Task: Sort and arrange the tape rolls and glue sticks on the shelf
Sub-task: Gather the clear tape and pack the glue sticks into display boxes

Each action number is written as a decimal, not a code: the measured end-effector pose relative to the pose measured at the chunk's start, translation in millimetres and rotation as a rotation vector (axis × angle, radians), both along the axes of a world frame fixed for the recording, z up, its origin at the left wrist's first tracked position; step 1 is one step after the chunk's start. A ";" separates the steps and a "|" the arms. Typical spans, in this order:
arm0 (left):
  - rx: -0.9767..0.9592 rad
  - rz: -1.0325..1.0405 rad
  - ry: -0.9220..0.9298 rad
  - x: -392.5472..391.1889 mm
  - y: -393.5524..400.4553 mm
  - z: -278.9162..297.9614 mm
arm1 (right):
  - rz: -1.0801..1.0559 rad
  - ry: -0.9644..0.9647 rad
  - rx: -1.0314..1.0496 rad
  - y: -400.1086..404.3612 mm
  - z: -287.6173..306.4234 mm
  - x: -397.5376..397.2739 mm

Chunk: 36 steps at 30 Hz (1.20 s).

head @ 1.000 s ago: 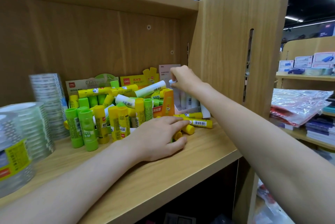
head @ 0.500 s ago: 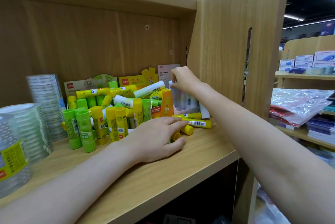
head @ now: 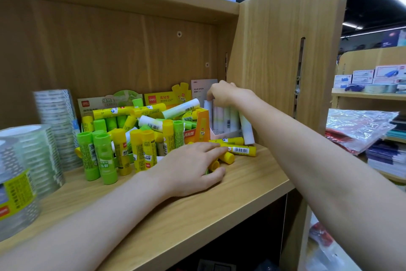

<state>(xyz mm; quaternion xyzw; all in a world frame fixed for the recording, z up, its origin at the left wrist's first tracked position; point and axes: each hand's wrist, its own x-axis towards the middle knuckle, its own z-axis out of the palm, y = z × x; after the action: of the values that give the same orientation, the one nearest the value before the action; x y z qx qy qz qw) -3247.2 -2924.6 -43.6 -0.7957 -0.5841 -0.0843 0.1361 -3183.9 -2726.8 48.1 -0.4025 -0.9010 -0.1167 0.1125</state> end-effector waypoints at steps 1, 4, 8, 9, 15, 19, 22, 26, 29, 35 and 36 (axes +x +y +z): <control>0.000 -0.001 0.001 -0.4 -0.2 -0.6 | -0.002 -0.008 -0.014 -0.8 0.2 0.4; 0.001 -0.009 0.001 0.6 -0.4 -0.8 | -0.021 -0.028 -0.042 -9.4 0.0 3.7; -0.004 -0.007 0.002 0.0 -0.8 0.5 | -0.011 0.037 -0.131 -21.3 5.2 17.5; -0.005 -0.004 0.003 0.5 -1.0 0.4 | -0.007 0.072 -0.121 -26.2 8.8 25.1; -0.021 0.008 0.008 1.2 -0.8 1.3 | 0.010 0.090 0.020 -57.8 7.6 81.5; -0.029 0.010 0.002 0.9 -2.1 1.1 | -0.048 -0.054 -0.086 -75.2 -37.0 98.2; -0.026 0.011 -0.004 2.3 -2.9 2.1 | -0.006 0.065 -0.245 -76.7 -52.0 104.2; -0.025 0.003 -0.014 1.7 -2.2 2.3 | 0.100 0.179 -0.190 -74.7 -45.5 102.1; -0.028 -0.002 -0.008 0.8 -1.2 2.2 | 0.256 0.435 -0.230 -76.7 -35.7 96.7; -0.017 -0.003 -0.006 0.4 -0.3 1.5 | 0.277 0.678 -0.010 -54.8 -26.2 56.0; -0.014 -0.004 -0.005 0.1 -0.4 1.3 | 0.265 0.629 0.021 -50.5 -25.1 48.1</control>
<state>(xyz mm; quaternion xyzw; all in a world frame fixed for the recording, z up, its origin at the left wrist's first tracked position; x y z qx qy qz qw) -3247.1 -2925.1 -42.2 -0.7977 -0.5834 -0.0825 0.1287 -3135.8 -2777.3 23.0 -0.2971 -0.8653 0.0198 0.4033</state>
